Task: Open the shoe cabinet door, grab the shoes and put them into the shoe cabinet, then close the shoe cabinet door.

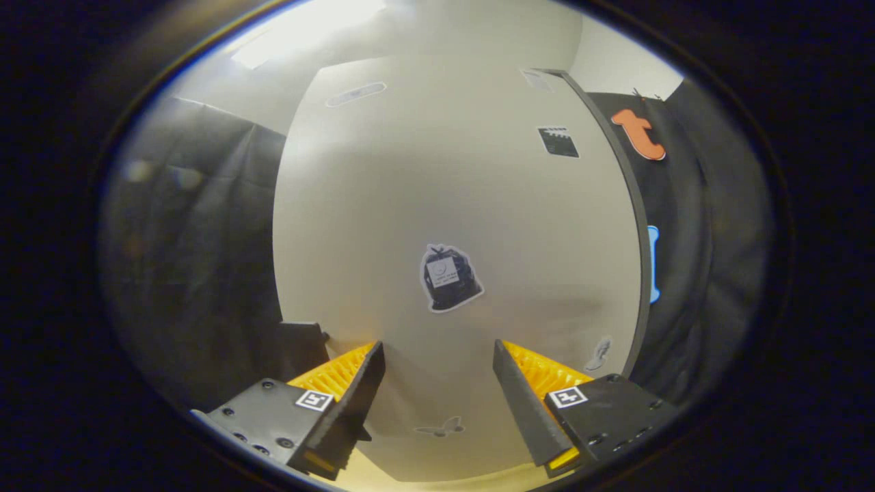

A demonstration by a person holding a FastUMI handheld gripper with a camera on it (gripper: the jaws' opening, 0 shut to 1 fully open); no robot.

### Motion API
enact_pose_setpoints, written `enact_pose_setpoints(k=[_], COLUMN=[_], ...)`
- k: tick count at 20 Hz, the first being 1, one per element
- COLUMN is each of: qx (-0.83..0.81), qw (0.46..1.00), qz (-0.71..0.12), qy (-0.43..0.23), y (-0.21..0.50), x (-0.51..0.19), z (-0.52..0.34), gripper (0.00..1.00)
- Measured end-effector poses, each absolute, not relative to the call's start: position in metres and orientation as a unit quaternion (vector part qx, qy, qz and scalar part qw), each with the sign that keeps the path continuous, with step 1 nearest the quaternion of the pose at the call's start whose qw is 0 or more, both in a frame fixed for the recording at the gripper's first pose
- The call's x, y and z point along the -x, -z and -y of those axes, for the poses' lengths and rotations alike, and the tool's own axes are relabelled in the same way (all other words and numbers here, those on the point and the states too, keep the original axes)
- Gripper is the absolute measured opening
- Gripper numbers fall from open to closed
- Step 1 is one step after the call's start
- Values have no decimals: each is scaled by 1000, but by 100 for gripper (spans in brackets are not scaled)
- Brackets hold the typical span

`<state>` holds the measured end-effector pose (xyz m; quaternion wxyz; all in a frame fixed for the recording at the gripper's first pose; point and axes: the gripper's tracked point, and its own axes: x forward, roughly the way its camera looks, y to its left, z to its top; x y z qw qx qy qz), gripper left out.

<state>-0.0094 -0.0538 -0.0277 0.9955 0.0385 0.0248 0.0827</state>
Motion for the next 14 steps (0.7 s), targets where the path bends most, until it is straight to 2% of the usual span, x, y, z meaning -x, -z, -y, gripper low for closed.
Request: enact_pose_setpoints(k=[14], qx=[-46], qw=[998], qz=[-35], qy=[-21], y=[32], x=[14], z=[51], gripper=[97])
